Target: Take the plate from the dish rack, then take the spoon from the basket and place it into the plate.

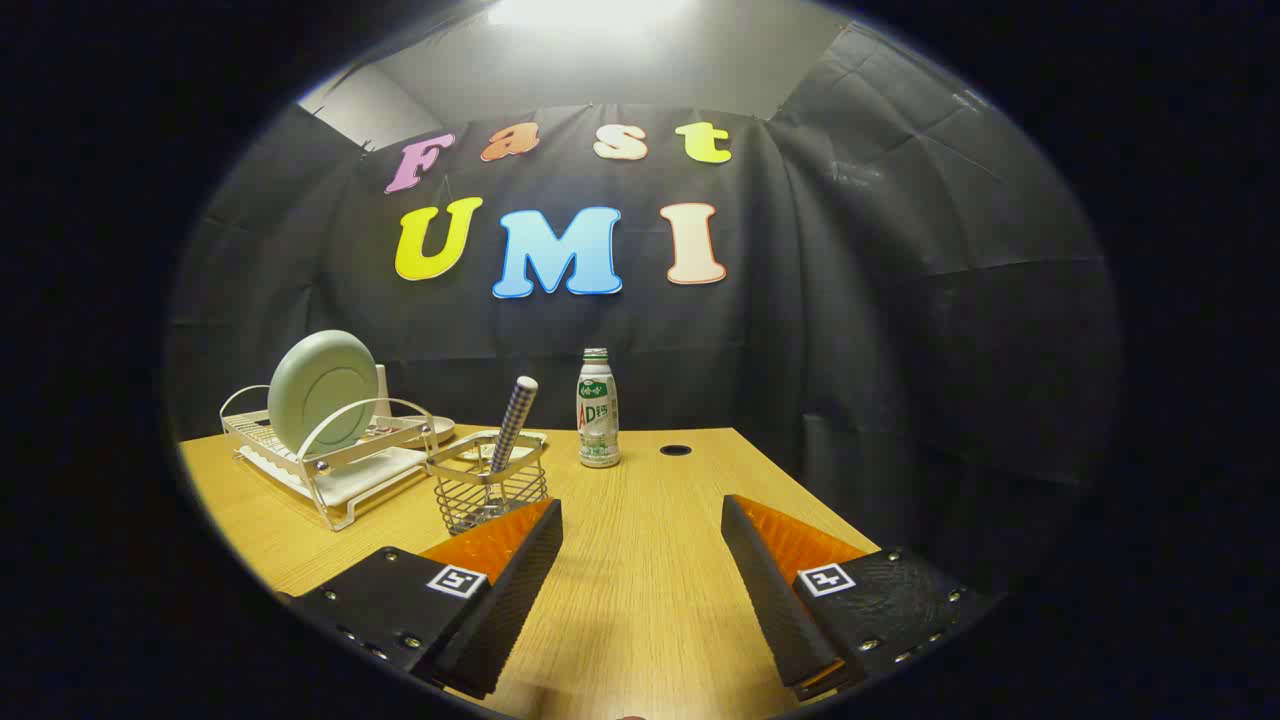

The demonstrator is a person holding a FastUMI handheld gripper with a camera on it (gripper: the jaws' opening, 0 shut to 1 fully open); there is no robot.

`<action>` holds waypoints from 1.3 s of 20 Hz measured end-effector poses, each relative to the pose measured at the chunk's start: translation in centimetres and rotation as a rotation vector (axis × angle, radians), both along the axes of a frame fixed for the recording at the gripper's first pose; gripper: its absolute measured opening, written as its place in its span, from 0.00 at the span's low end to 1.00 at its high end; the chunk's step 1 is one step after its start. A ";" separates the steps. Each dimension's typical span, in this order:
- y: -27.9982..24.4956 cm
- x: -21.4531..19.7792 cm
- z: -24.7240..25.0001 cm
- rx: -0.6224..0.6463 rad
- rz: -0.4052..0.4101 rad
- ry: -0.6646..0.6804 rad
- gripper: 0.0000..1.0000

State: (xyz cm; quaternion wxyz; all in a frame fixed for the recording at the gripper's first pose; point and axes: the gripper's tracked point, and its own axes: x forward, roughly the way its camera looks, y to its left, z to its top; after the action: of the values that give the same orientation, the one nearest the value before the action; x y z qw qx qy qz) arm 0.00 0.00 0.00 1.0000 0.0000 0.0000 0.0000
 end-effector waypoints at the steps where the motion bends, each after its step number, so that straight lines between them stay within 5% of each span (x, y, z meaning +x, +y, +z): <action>1: -0.1 1.3 -0.5 0.002 -0.004 0.031 0.98; 6: -1.1 7.0 0.2 0.004 -0.041 0.059 0.98; 9: -4.1 7.6 3.8 -0.015 -0.136 0.009 0.98; 16: -10.6 -2.5 11.4 -0.116 -0.451 0.019 0.98; 21: -3.7 -7.0 15.7 -0.113 -0.491 0.029 0.98; 26: 8.4 -5.2 19.0 -0.056 -0.437 0.041 0.98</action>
State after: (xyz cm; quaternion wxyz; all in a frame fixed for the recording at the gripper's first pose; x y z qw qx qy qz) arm -5.20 8.40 19.00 0.9756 -0.0280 0.0202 -0.2169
